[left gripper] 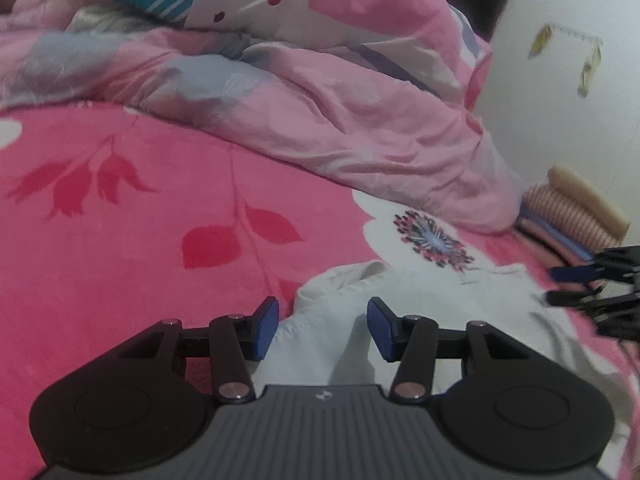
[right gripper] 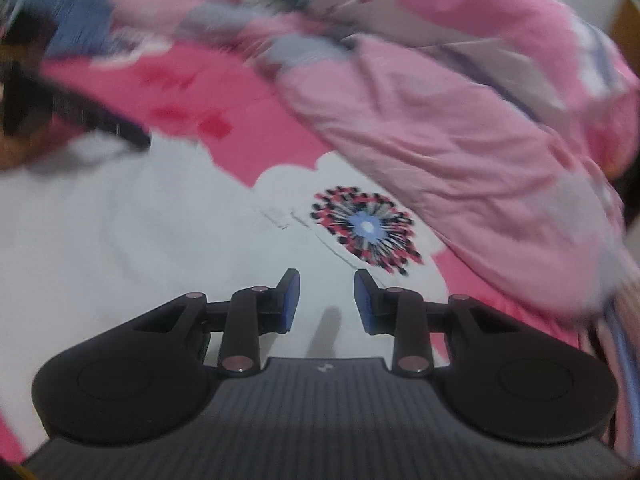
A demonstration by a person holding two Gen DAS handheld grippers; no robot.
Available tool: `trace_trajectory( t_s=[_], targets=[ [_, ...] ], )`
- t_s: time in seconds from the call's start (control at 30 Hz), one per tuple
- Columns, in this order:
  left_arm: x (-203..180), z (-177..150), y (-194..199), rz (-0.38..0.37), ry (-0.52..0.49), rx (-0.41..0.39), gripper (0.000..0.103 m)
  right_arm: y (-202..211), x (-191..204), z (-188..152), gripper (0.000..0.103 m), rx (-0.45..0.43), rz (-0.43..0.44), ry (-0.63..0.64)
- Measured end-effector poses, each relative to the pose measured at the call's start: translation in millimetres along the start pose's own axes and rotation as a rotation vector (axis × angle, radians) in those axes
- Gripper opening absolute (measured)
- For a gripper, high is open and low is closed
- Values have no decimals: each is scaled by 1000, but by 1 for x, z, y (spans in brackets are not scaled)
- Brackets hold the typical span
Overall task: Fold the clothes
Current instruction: 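Lower the right gripper onto the shirt edge and pinch it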
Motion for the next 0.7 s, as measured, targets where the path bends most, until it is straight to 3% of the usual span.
trace_trajectory(
  t_s=[0.17,0.4,0.53,0.7],
  targets=[
    [1,-1,1,-52,30,-4,50,-34,4,10,27,67,91,98],
    [3,-2,3,-126,71,-10,50,-56,7,6,27,150,141,137],
    [5,-2,4,-138,86,-13,50,-55,12,5,2,157,167,137],
    [5,-1,7,-137,87,-31,50,-42,15,17,0,74,144,146]
  ],
)
Point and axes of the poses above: each gripper's, at about its wrist camera, not at the fingertips, and y roughly against the way its jaws point, x to its left, z to its top, the point moved 9 cm from there along -y, roughly the way its jaws point, and after that the axes turned 9 degrees about z, right-handed, at the moved point
